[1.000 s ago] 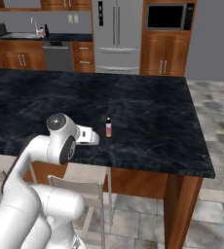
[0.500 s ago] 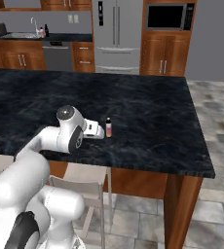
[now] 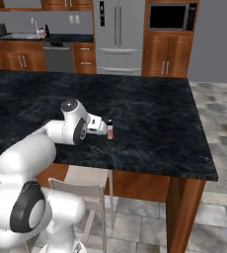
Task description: Place the large bottle from the dining counter next to the other large bottle outside the sink, and place the small bottle from the dining counter next to the other small bottle inside the sink.
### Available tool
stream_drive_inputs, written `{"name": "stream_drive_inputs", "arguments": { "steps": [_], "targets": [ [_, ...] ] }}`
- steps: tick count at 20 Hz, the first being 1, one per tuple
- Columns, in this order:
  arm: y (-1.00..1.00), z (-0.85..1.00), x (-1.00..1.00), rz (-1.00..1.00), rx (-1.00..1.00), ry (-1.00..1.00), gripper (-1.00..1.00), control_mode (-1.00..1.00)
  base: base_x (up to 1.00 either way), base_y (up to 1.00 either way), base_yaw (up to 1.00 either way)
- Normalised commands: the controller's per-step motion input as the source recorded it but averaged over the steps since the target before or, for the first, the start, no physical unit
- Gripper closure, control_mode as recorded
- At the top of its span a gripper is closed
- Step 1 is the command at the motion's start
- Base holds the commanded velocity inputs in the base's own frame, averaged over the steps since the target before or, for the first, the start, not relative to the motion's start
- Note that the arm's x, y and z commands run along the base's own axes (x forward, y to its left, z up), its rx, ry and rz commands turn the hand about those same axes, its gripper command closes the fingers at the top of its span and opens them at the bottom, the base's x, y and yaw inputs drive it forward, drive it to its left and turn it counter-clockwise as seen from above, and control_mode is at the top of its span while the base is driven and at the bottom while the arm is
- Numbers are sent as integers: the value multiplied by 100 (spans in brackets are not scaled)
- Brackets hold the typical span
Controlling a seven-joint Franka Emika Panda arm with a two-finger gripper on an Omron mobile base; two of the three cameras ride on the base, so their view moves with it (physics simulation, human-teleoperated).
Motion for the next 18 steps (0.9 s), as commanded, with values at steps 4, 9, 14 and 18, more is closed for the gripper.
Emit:
{"name": "stream_drive_inputs", "arguments": {
  "steps": [4,9,14,18],
  "targets": [
    [-1,0,15,-1,0,0,-100,-100,0,0,0],
    [-10,0,3,0,0,0,-100,-100,0,0,0],
    [-20,0,1,0,0,0,-100,-100,0,0,0],
    [-15,0,0,0,0,-2,-100,-100,0,0,0]
  ]
}}
